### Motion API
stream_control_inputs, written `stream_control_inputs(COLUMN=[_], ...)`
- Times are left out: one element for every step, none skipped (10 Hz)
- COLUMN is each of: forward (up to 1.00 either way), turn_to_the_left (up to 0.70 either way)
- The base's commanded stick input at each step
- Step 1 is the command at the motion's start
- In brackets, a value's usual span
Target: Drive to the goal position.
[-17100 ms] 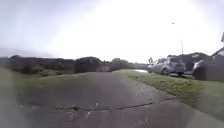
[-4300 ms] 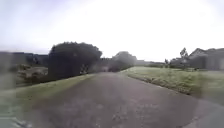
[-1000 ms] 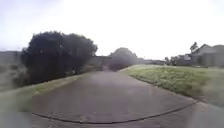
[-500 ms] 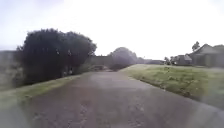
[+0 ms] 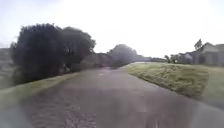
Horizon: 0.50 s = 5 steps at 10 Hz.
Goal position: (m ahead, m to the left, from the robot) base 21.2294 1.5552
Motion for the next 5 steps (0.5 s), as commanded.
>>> stream_control_inputs(forward=[1.0, 1.0, 1.0, 1.0, 1.0], turn_to_the_left=[0.0, 0.0, 0.0, 0.0, 0.0])
